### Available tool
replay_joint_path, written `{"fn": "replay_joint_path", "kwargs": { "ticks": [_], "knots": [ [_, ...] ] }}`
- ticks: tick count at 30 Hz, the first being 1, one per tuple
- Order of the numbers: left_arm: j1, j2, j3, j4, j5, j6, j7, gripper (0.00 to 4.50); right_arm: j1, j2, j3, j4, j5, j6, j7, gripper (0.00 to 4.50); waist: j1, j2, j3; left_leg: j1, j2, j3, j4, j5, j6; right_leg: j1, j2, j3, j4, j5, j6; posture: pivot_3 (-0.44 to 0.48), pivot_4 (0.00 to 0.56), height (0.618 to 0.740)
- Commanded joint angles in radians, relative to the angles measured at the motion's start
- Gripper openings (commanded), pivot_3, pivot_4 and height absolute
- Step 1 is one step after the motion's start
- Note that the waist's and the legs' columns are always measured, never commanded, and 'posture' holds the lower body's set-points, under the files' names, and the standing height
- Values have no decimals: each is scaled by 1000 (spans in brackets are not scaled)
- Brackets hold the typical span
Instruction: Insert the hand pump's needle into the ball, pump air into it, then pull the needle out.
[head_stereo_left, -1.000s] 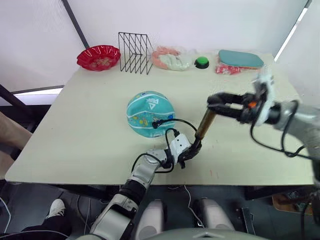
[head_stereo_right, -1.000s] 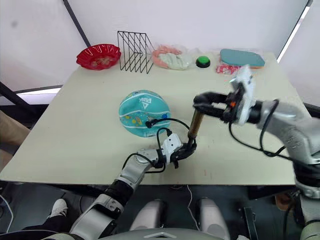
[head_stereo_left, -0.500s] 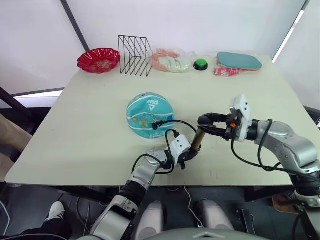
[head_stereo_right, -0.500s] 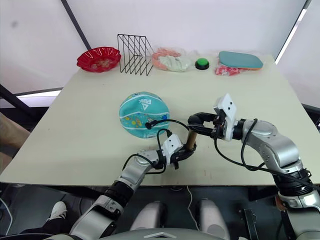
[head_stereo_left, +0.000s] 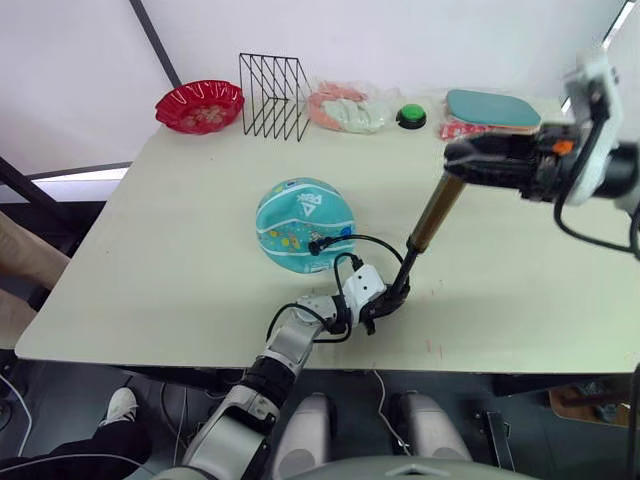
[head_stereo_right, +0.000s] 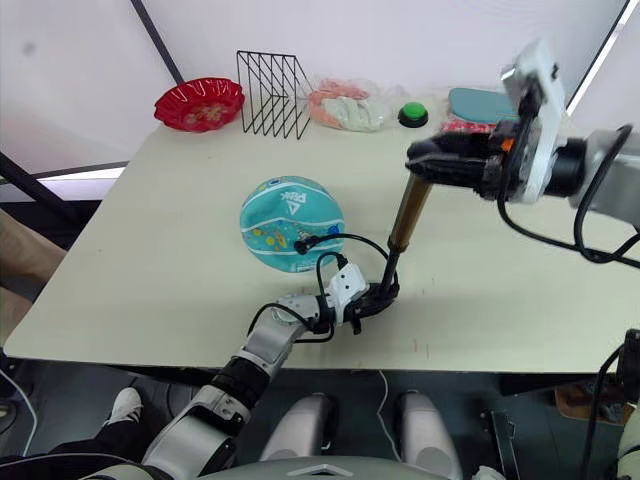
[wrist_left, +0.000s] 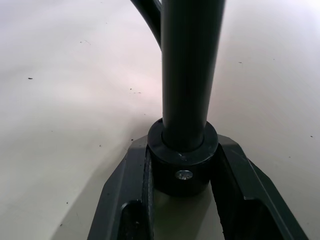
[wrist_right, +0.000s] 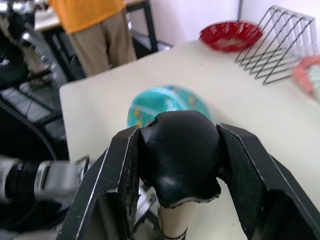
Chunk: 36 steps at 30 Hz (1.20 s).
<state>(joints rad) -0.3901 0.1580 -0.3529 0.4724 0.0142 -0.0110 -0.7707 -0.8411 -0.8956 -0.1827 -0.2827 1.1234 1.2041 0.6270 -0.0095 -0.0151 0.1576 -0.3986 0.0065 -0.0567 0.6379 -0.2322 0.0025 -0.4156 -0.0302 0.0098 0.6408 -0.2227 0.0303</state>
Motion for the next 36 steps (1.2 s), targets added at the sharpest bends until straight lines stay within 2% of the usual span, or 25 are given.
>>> {"fn": "replay_joint_path", "kwargs": {
  "ticks": [1,6,10,11,13,17,22,25,28,30,32,36],
  "knots": [
    [29,25,5,71,21,31,6,1042,40,1,-27,-47,-20,-23,-19,1855,0,0,0,0,0,0,0,0,0,0,0,0,0,0,0,0,150,740],
    [26,21,11,68,18,40,18,1042,174,76,95,-74,-97,-66,-18,1855,-3,-3,-3,3,0,1,0,-1,2,3,0,1,0,1,2,0,150,740],
    [28,16,7,52,18,50,23,1042,306,171,297,-22,-289,-218,29,1855,-6,-7,-9,8,2,1,1,-1,2,7,2,1,1,-1,-1,0,150,740],
    [29,15,7,50,16,52,23,1042,319,188,317,-14,-313,-241,40,1855,-7,-8,-9,12,3,2,1,-1,2,9,2,1,1,-2,-2,0,150,740],
    [27,13,7,48,18,54,26,1042,371,212,434,46,-446,-347,84,1854,-8,-6,-11,17,4,3,0,-1,2,13,3,2,0,-2,-2,0,150,740],
    [30,10,7,38,16,65,32,1042,463,254,564,166,-613,-499,151,1854,-9,-10,-22,21,4,3,-1,-1,1,16,4,2,0,-2,-3,0,150,740],
    [36,15,9,25,14,73,34,1042,430,258,451,119,-573,-485,181,1854,-15,-8,-27,23,4,4,-1,-1,1,18,3,3,0,-2,-3,0,150,740],
    [36,17,12,35,14,70,36,1042,334,208,304,20,-472,-433,194,1854,-15,-5,-23,22,4,2,-1,-1,1,17,3,2,0,-2,-3,0,150,740],
    [37,17,12,37,12,71,36,1042,281,165,223,-33,-406,-369,200,1854,-6,-2,-16,15,2,3,-1,-1,1,10,2,3,0,-2,-2,0,150,740],
    [36,18,13,47,11,67,31,1042,178,118,118,-57,-294,-280,188,1854,-2,4,-8,11,2,3,-1,-1,1,8,2,3,0,0,1,0,150,740],
    [35,19,13,54,11,62,28,1042,112,84,69,-64,-236,-222,180,1854,1,5,-4,0,0,3,1,-1,2,-2,0,4,1,2,3,0,150,740],
    [28,20,14,70,8,51,22,1042,-3,34,3,-30,-151,-116,147,1854,2,2,0,0,-1,2,0,-1,2,-1,0,3,0,2,3,0,150,740]
  ]
}}
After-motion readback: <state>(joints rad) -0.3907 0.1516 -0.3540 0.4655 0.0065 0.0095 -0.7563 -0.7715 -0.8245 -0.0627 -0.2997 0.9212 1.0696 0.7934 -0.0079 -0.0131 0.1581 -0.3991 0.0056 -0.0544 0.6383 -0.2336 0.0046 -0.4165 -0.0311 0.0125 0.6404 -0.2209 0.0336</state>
